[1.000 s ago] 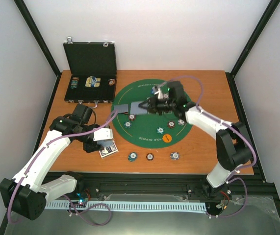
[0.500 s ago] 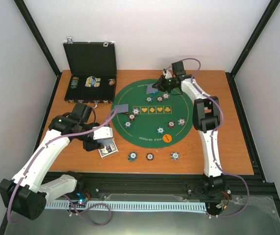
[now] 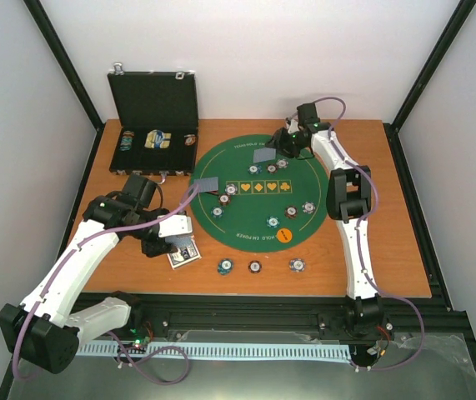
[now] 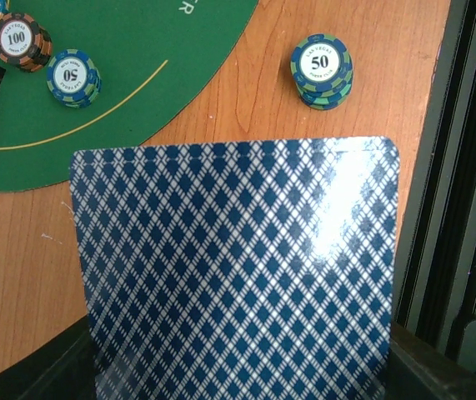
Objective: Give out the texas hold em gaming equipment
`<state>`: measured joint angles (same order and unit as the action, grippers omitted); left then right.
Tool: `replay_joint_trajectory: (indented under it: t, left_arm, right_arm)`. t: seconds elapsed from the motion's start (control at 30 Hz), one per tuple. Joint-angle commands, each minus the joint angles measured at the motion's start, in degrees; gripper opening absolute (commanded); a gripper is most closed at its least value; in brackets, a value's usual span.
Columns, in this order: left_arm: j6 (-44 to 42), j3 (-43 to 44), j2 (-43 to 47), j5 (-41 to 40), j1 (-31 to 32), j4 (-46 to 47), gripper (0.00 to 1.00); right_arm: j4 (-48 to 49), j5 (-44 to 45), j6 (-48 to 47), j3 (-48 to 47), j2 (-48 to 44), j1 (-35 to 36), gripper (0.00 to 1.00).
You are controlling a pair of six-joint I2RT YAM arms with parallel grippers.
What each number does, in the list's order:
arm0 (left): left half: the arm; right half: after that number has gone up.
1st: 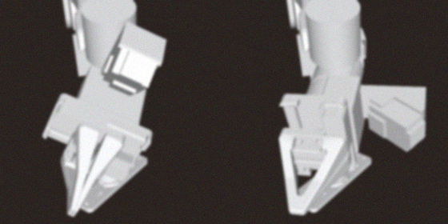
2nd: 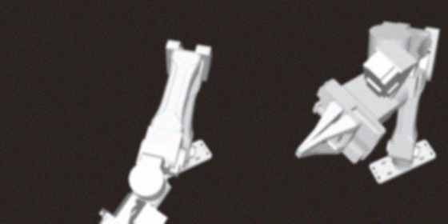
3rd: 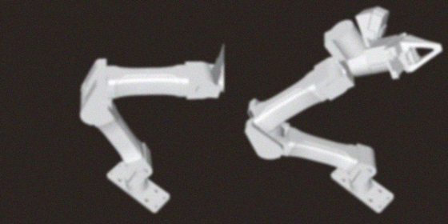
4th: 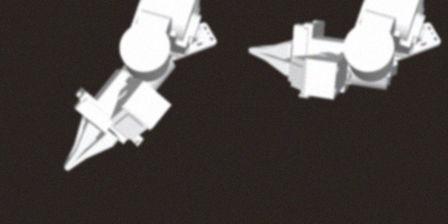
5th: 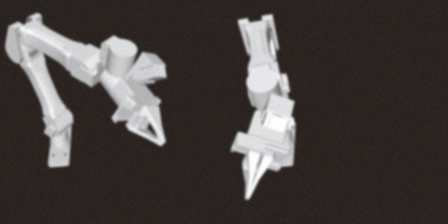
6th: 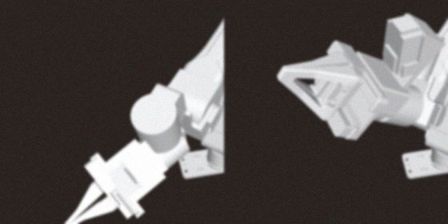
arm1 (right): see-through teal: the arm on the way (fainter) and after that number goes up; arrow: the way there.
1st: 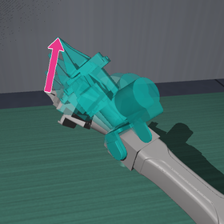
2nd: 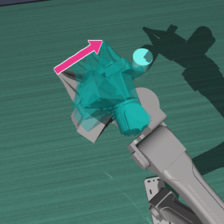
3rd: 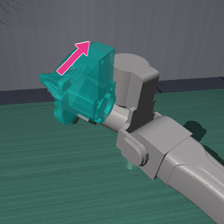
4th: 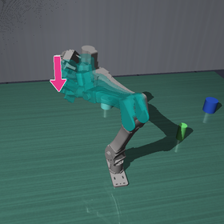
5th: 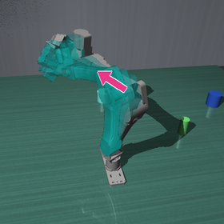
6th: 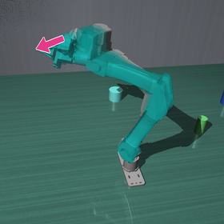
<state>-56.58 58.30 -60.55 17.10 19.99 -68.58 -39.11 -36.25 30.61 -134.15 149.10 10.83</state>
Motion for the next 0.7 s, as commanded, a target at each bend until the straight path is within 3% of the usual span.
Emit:
replay_joint_trajectory:
  t: [0.0,0.13,0.23,0.3,0.43,0.67]
  left_arm:
    - [1.58,1.45,-0.23,0.74,0.31,0.19,0.18]
    - [2.15,1.37,-0.27,0.67,0.31,0.35,0.18]
    - [2.31,1.16,-0.18,0.49,0.31,0.48,0.18]
    - [2.42,1.09,-0.14,0.33,0.31,0.55,0.18]
    - [2.71,1.38,0.27,0.38,0.31,0.21,0.18]
    - [3.26,0.64,0.82,0.91,0.31,0.12,0.18]
  right_arm:
    - [-4.88,5.64,-3.36,-0.68,-4.94,-0.73,0.53]
    - [-7.39,10.05,-4.84,1.68,-9.66,-1.16,0.53]
    - [-5.95,11.57,-5.90,9.36,-16.54,-1.17,0.53]
    - [-2.96,10.30,-4.85,17.84,-22.87,-1.16,0.56]
    - [13.40,2.11,1.15,42.23,-40.30,0.66,0.65]
    - [26.68,-2.83,9.53,69.23,-59.50,15.03,0.69]
